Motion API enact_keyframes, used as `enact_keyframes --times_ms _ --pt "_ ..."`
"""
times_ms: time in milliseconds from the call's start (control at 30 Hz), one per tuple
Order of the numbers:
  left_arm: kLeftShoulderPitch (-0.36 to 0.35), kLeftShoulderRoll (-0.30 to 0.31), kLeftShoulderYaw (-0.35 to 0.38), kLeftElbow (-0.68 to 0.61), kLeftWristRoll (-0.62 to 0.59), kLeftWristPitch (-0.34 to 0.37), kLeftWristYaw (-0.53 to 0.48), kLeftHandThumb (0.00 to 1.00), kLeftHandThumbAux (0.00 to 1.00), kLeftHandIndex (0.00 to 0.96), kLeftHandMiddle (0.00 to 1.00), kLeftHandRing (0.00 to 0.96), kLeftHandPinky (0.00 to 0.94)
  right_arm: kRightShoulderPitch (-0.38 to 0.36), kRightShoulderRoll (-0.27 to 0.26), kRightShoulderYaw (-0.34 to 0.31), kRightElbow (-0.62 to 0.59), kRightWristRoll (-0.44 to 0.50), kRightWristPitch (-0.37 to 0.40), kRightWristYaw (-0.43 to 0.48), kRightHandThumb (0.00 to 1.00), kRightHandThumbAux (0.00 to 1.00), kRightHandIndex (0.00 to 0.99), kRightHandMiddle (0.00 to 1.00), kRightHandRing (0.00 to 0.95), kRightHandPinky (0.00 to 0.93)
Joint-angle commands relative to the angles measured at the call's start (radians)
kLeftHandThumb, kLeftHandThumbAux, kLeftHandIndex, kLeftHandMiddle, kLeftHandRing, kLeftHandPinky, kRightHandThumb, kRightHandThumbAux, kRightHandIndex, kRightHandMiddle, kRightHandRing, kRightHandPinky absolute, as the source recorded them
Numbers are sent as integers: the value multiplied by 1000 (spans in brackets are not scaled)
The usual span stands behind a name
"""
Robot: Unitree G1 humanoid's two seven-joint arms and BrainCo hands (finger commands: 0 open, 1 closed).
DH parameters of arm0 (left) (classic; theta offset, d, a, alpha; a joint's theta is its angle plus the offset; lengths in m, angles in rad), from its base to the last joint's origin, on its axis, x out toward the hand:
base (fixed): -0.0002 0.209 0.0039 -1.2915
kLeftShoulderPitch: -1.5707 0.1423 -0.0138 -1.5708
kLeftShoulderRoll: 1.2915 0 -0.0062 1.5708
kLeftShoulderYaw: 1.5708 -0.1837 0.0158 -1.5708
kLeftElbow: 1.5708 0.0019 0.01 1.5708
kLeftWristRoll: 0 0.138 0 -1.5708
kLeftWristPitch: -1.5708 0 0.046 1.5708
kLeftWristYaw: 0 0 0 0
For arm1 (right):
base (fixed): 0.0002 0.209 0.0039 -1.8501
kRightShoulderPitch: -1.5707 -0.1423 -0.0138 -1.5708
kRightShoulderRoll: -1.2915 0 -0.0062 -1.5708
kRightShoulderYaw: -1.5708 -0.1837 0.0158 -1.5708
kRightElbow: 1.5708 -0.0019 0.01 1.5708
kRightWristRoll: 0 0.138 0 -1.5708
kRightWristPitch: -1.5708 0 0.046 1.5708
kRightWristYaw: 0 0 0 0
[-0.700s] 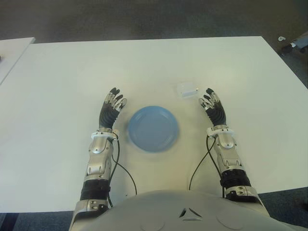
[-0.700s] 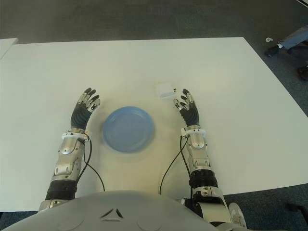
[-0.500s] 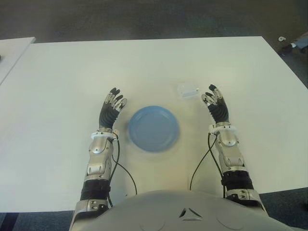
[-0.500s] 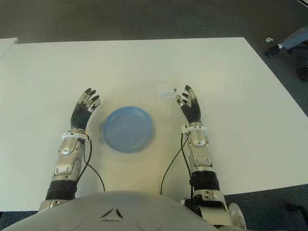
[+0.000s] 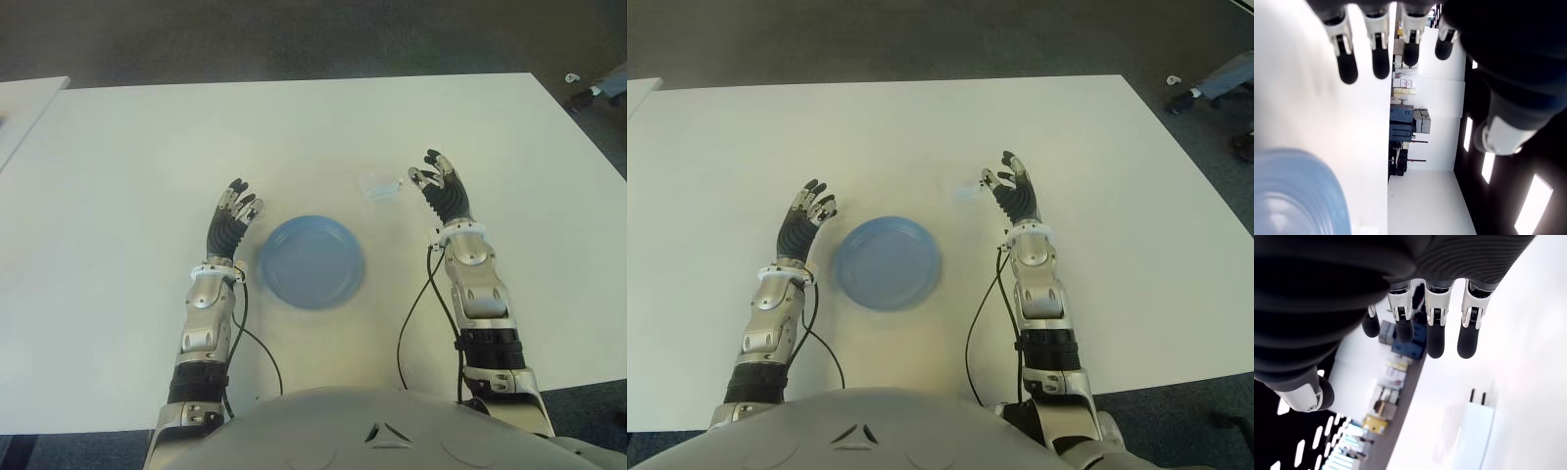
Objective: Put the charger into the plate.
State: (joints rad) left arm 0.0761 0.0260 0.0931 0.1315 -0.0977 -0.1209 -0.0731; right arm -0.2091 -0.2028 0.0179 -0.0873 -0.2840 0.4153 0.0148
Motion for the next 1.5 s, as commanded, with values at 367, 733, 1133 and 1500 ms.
enact_keyframes --times_ms 367,733,1133,1500 --pt "-7 -14 -19 12 24 15 25 171 628 0 99 150 213 -137 -173 176 199 -201 -191 -4 423 436 21 101 134 177" --pt "-22 -16 -23 20 31 39 44 133 611 9 129 177 246 -259 -208 310 529 -343 -469 -120 296 280 0 7 10 15" --pt "-19 -29 -30 3 34 64 60 104 621 39 159 205 267 -503 -143 444 957 -454 -497 -161 311 143 0 0 0 0" --pt "-8 -48 -43 -29 47 96 80 91 615 30 130 169 223 -617 -54 514 1222 -468 -512 -191 317 140 0 0 0 0"
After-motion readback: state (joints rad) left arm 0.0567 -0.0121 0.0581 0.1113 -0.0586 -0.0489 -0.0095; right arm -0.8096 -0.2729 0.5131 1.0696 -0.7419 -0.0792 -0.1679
